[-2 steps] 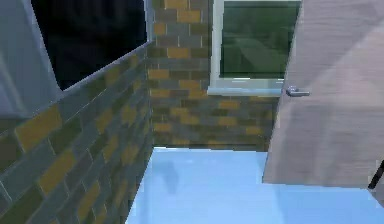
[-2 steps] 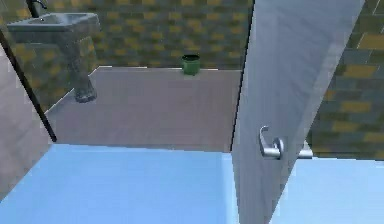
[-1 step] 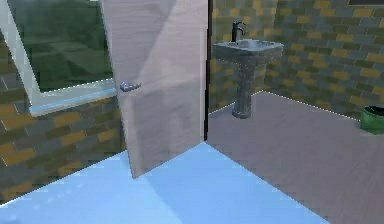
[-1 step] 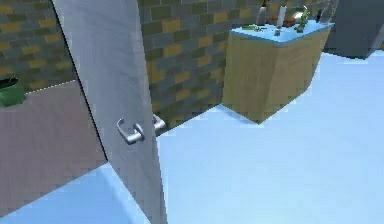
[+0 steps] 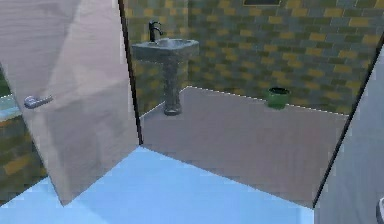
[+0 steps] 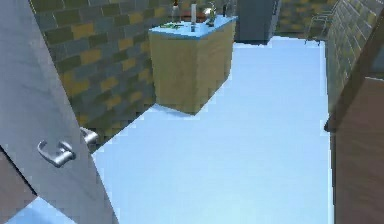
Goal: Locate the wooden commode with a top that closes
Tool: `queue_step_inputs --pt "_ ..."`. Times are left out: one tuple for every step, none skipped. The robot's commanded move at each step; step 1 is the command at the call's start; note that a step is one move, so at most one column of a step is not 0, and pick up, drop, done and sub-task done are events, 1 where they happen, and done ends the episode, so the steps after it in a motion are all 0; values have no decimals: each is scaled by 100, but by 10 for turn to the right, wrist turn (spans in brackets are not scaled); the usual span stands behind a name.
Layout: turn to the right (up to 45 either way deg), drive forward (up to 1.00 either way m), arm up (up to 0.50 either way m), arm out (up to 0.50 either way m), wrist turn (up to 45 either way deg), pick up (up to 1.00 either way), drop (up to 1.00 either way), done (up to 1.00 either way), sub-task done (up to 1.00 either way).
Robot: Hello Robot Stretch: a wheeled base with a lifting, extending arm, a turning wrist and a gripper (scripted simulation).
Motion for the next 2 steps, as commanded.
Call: queue_step_inputs --pt "0 40 0 0 0 0 0 0 0" --pt "270 0 0 0 0 0 0 0 0"
